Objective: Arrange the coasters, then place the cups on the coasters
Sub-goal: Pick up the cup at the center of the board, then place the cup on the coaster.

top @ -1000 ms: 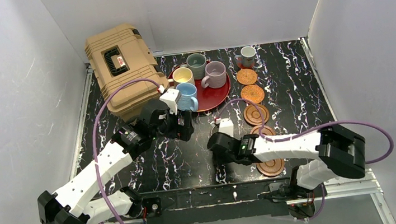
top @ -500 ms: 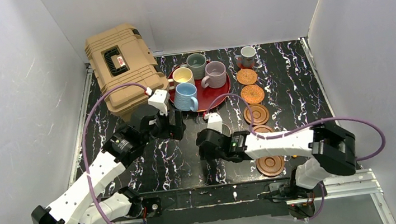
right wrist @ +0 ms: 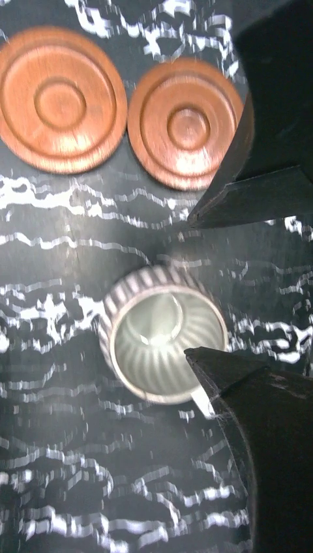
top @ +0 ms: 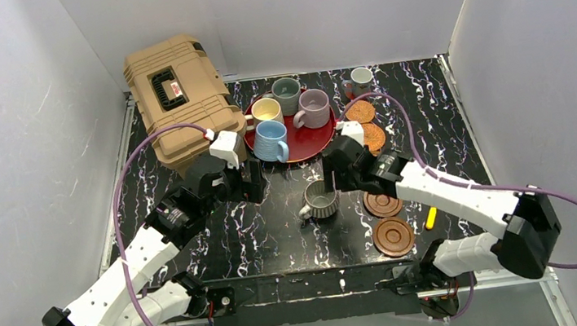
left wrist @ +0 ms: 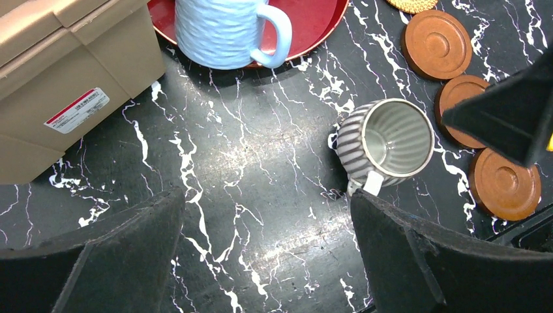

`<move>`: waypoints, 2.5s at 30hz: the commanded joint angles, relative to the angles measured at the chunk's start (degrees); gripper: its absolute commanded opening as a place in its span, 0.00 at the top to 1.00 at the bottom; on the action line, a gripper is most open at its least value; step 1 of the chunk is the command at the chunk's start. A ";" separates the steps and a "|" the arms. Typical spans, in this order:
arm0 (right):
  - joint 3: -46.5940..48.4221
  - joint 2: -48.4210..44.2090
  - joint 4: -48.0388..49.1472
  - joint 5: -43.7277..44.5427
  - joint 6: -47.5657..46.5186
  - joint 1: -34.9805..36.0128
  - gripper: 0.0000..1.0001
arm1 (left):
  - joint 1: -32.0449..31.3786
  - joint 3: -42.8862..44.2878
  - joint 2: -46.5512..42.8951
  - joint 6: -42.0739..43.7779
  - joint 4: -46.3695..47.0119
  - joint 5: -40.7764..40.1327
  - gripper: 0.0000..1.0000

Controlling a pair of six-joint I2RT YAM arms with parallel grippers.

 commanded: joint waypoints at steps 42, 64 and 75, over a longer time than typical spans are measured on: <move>20.60 13.51 -17.85 11.23 -12.65 -7.66 0.99 | 0.47 -1.35 -3.18 1.24 1.48 -0.24 0.03; 51.70 40.91 -15.89 10.98 -31.88 -33.48 0.99 | 0.50 -1.35 -4.66 0.78 0.88 -0.05 0.04; 64.77 54.01 -16.93 10.02 -35.34 -36.03 0.99 | 0.46 -1.26 -3.72 0.77 0.80 -0.16 0.04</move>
